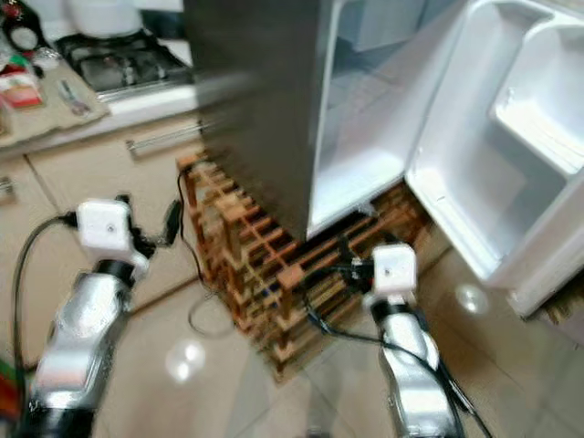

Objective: Restocking fridge

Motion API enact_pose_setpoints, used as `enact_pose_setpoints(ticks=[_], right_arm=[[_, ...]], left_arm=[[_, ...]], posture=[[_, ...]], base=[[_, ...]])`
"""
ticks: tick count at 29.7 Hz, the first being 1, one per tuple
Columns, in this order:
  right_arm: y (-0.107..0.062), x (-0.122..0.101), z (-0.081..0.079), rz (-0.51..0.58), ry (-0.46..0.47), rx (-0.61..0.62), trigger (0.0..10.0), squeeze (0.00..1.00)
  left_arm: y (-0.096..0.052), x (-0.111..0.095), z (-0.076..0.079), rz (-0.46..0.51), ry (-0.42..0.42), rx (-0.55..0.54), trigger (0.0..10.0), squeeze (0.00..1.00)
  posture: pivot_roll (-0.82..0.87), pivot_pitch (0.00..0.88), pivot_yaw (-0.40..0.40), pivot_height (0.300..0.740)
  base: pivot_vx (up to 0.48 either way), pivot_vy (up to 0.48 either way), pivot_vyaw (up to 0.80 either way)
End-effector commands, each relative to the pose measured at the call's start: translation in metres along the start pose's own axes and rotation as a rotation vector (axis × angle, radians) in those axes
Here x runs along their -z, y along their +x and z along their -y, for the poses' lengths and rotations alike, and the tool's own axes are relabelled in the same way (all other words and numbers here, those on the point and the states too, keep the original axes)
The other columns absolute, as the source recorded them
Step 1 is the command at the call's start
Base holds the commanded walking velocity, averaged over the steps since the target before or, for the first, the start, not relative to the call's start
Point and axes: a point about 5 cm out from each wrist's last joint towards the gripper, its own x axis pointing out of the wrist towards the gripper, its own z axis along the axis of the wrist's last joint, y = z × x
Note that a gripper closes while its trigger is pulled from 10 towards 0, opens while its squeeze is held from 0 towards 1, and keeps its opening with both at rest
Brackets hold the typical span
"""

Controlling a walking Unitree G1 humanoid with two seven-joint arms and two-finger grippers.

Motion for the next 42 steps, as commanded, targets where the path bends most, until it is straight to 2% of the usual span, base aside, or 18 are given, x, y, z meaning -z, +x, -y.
enact_pose_setpoints(ticks=[1,9,12,18,22,27,30,31,33,36,37,38,42], right_arm=[[0.004,-0.006,-0.005,0.023,0.01,-0.013,10.0,0.0],[0.01,-0.008,-0.006,0.031,0.005,-0.025,10.0,0.0],[0.012,-0.008,-0.005,0.03,-0.001,-0.031,10.0,0.0],[0.02,-0.013,-0.003,0.039,-0.012,-0.032,10.0,0.0],[0.024,-0.015,0.002,0.041,-0.026,-0.016,10.0,0.0],[0.037,-0.019,0.001,0.036,-0.033,-0.088,10.0,0.0],[0.049,-0.024,0.012,0.031,-0.038,-0.075,10.0,0.0],[0.049,-0.024,0.012,0.031,-0.038,-0.075,10.0,0.0],[0.054,-0.023,0.024,0.016,-0.057,-0.039,10.0,0.0],[0.056,-0.022,0.032,0.005,-0.066,-0.018,10.0,0.0],[0.058,-0.02,0.042,-0.011,-0.08,0.008,10.0,0.0],[0.058,-0.02,0.042,-0.011,-0.08,0.008,10.0,0.0],[0.058,-0.018,0.071,-0.044,-0.122,0.097,10.0,0.0]], left_arm=[[-0.002,-0.001,-0.011,-0.007,0.0,-0.041,10.0,0.0],[0.002,0.004,-0.011,-0.037,-0.018,-0.1,10.0,0.0],[0.002,0.006,-0.011,-0.045,-0.012,-0.103,10.0,0.0],[0.007,0.008,-0.007,-0.054,-0.052,-0.096,10.0,0.0],[0.01,0.008,-0.009,-0.065,-0.046,-0.119,10.0,0.0],[0.014,0.01,-0.013,-0.073,-0.06,-0.131,10.0,0.0],[0.019,0.008,-0.012,-0.067,-0.061,-0.123,10.0,0.0],[0.019,0.008,-0.012,-0.067,-0.061,-0.123,10.0,0.0],[0.02,0.008,-0.012,-0.066,-0.059,-0.123,10.0,0.0],[0.02,0.009,-0.012,-0.068,-0.059,-0.125,10.0,0.0],[0.02,0.009,-0.013,-0.07,-0.058,-0.126,10.0,0.0],[0.02,0.009,-0.013,-0.07,-0.058,-0.126,10.0,0.0],[0.02,0.01,-0.014,-0.076,-0.055,-0.126,10.0,0.0]], posture=[[0.09,0.0,-0.004,0.74],[0.08,0.0,-0.004,0.74],[0.08,0.0,-0.003,0.74],[0.08,0.0,-0.001,0.74],[0.08,0.0,0.005,0.74],[0.08,0.0,0.012,0.74],[0.08,0.0,0.013,0.74],[0.08,0.0,0.013,0.74],[0.08,0.002,0.014,0.74],[0.08,0.002,0.014,0.74],[0.09,0.006,0.017,0.74],[0.09,0.006,0.017,0.74],[0.09,0.008,0.025,0.74]], base=[[0.0,-0.454,0.0],[0.0,-0.437,0.0],[0.0,-0.435,0.0],[0.254,-0.373,0.0],[0.062,0.0,0.0],[0.0,0.0,0.0],[0.0,0.0,0.0],[0.0,0.0,0.0],[0.0,0.0,0.0],[0.0,0.0,0.0],[0.0,0.0,0.0],[0.0,0.0,0.0],[0.0,0.0,0.0]])
